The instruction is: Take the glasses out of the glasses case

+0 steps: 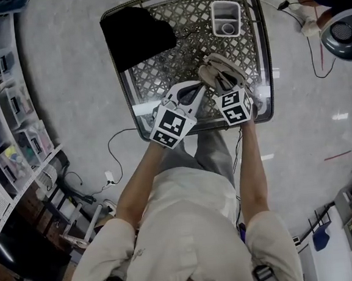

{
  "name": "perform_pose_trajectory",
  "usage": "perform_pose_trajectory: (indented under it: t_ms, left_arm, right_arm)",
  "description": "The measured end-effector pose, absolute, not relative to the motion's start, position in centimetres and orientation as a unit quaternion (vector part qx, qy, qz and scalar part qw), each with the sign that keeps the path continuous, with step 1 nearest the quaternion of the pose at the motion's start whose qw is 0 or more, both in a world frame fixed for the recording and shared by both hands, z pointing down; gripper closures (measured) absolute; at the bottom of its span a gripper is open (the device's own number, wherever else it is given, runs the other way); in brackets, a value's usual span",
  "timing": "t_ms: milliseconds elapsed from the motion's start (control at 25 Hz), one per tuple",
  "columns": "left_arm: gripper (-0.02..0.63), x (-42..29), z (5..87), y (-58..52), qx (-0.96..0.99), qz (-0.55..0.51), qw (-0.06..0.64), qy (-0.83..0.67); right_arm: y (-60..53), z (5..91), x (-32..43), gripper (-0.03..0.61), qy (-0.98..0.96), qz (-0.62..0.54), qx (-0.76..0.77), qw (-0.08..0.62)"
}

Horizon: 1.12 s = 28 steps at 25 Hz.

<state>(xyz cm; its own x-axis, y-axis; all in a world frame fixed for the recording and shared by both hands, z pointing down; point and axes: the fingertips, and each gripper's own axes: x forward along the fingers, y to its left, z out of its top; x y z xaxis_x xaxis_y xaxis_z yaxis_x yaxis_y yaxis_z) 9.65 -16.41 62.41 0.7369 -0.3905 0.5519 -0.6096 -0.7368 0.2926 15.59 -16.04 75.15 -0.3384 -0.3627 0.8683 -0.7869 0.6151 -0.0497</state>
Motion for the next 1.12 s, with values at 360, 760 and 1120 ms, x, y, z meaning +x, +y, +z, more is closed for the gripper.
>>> perform_pose_trajectory:
  t_ms: [360,760,1120]
  left_arm:
    - [0.601,9.5,61.1,-16.4,0.910,0.231,0.220,-0.266]
    - [0.601,8.9,58.3,-16.8,0.920,0.220,0.195,-0.260]
    - [0.602,7.5,54.9,-18.0,0.927,0.202,0.170,-0.267]
  right_arm:
    - [-16.0,72.3,15.9,0.472,-0.781,0.224,0.398,0.425]
    - [-16.2,66.5,16.0,0.471,-0.786,0.204,0.443,0.380]
    - [-16.5,60.4,16.1,0.471,-0.787,0.173,0.485,0.341]
